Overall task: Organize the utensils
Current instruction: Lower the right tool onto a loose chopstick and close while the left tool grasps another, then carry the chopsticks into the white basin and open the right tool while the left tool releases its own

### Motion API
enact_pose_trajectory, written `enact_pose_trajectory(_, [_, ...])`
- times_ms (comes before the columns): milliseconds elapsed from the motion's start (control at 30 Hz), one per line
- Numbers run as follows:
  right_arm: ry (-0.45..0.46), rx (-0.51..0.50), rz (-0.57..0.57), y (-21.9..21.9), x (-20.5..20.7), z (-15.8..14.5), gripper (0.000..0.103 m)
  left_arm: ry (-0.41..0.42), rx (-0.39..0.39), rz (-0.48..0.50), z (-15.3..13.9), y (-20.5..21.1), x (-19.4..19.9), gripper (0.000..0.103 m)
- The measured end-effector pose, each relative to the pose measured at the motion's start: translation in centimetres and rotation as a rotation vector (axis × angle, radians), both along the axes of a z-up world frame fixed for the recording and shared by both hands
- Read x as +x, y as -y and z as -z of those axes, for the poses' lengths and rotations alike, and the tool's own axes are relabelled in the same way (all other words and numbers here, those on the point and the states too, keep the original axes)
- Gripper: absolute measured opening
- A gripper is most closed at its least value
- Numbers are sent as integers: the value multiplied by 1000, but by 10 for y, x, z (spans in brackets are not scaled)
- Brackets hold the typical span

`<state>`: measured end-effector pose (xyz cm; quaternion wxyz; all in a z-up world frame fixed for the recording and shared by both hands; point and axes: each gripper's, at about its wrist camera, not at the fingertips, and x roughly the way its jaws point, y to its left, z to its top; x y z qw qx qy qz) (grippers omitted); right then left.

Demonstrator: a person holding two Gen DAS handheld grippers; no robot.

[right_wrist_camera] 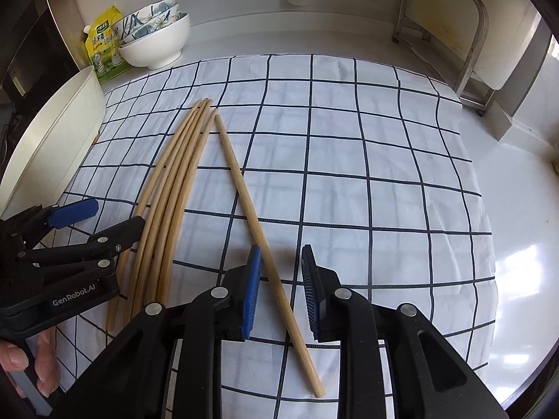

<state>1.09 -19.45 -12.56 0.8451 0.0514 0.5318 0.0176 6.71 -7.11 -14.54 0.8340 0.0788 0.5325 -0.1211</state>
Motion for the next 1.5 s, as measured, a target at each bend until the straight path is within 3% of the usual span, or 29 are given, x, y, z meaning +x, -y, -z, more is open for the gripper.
enact_pose_trajectory(167, [19,-45,-52,-13,4,2,23,10,-5,16,-2,5,2,53])
enact_pose_trajectory(233, [25,-47,-69,-17,6,2,21,12,-10,26,-3,8,3,38])
enact_pose_trajectory(300, [26,-43,-86,-19,8,2,10,15,-17,38,-4,9,3,25])
enact_pose_trajectory(367, [24,-33,-92,-19,9,2,7,13,-27,43,-3,9,3,17])
enact_pose_trajectory(400, [22,-14,-90,-18,9,1,7,7,-35,45,-4,8,4,7])
enact_pose_trajectory(633, [5,91,-35,-8,8,-2,6,-32,-68,53,-7,0,2,7])
enact_pose_trajectory(1100, [87,124,-27,-19,9,-58,6,68,-108,83,-65,-23,-3,7])
enact_pose_trajectory(1500, [165,170,-160,-99,56,-106,6,166,-173,-30,-122,-106,20,7])
